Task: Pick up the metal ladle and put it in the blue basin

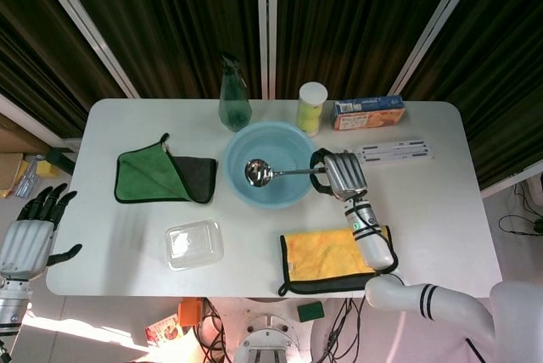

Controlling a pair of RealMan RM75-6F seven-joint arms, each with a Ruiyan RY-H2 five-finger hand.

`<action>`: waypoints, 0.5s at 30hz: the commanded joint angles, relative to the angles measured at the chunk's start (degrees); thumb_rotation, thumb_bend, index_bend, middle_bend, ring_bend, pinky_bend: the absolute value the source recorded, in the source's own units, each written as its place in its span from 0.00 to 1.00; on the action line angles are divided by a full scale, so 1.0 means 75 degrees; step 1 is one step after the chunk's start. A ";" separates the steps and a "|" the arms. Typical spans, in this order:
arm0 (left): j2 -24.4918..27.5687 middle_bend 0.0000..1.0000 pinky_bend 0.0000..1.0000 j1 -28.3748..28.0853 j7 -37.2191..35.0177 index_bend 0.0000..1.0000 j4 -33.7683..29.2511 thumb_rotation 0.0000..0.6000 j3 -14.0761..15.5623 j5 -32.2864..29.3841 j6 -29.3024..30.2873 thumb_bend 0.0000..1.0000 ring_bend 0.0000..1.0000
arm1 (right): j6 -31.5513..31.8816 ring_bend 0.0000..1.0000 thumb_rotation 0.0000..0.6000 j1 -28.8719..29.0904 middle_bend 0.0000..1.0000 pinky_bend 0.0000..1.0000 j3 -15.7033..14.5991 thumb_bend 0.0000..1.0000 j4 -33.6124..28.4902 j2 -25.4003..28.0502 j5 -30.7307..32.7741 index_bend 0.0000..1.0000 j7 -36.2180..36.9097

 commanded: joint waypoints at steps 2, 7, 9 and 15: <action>0.0019 0.05 0.18 0.0002 -0.0063 0.12 0.0019 1.00 -0.0007 -0.0015 -0.0005 0.09 0.04 | 0.0050 0.73 1.00 0.0520 0.44 0.87 -0.0137 0.60 0.1072 -0.0771 -0.0389 1.00 -0.0380; 0.0023 0.05 0.18 -0.0021 -0.0135 0.12 0.0033 1.00 -0.0004 -0.0005 -0.0048 0.09 0.04 | 0.0232 0.73 1.00 0.0838 0.44 0.87 -0.0380 0.60 0.2001 -0.1200 -0.1034 1.00 -0.0558; 0.0029 0.05 0.18 -0.0028 -0.0165 0.12 0.0035 1.00 0.0012 0.0026 -0.0060 0.09 0.04 | 0.0350 0.73 1.00 0.0932 0.44 0.87 -0.0505 0.60 0.2320 -0.1312 -0.1351 1.00 -0.0568; 0.0050 0.05 0.18 -0.0027 -0.0244 0.12 0.0056 1.00 0.0024 0.0046 -0.0061 0.09 0.04 | 0.0793 0.73 1.00 0.1097 0.44 0.87 -0.0828 0.60 0.3211 -0.1474 -0.2202 1.00 -0.0505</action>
